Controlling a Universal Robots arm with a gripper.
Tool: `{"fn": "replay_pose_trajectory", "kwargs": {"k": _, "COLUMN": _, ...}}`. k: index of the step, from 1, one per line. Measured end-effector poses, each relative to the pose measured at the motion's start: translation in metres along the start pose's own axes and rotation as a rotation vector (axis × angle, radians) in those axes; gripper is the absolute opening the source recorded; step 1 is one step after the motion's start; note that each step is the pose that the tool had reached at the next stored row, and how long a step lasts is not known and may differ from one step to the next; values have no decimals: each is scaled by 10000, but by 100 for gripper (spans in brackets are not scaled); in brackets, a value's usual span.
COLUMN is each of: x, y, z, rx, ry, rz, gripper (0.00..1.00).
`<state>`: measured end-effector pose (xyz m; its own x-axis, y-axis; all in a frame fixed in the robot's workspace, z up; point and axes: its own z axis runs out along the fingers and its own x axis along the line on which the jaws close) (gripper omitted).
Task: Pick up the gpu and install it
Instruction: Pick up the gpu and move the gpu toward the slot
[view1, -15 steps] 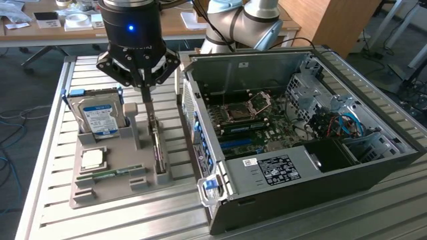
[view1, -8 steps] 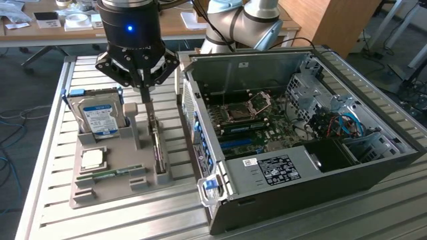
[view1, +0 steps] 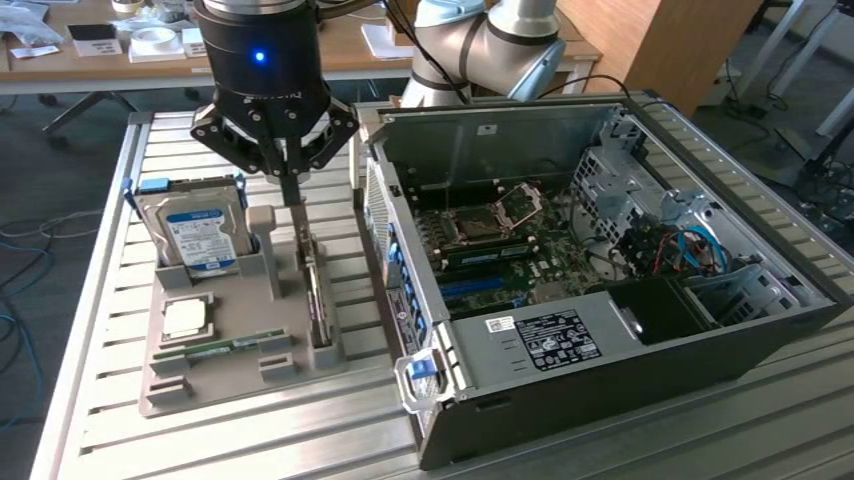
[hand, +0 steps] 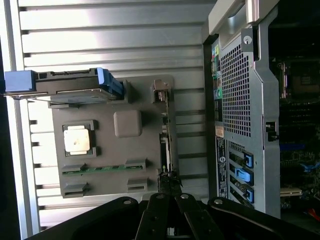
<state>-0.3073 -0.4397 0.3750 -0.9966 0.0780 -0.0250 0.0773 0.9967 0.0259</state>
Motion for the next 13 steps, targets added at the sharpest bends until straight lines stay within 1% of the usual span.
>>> {"fn": "replay_pose_trajectory", "kwargs": {"k": 7, "x": 0, "y": 0, "z": 0, "rx": 0, "ry": 0, "rz": 0, "gripper": 11}}
{"fn": "replay_pose_trajectory", "kwargs": {"k": 10, "x": 0, "y": 0, "z": 0, "rx": 0, "ry": 0, "rz": 0, "gripper": 29}}
{"fn": "replay_pose_trajectory", "kwargs": {"k": 11, "x": 0, "y": 0, "z": 0, "rx": 0, "ry": 0, "rz": 0, "gripper": 29}}
{"fn": "replay_pose_trajectory", "kwargs": {"k": 12, "x": 0, "y": 0, "z": 0, "rx": 0, "ry": 0, "rz": 0, "gripper": 36}}
{"fn": "replay_pose_trajectory", "kwargs": {"k": 13, "x": 0, "y": 0, "z": 0, "rx": 0, "ry": 0, "rz": 1, "gripper": 36}}
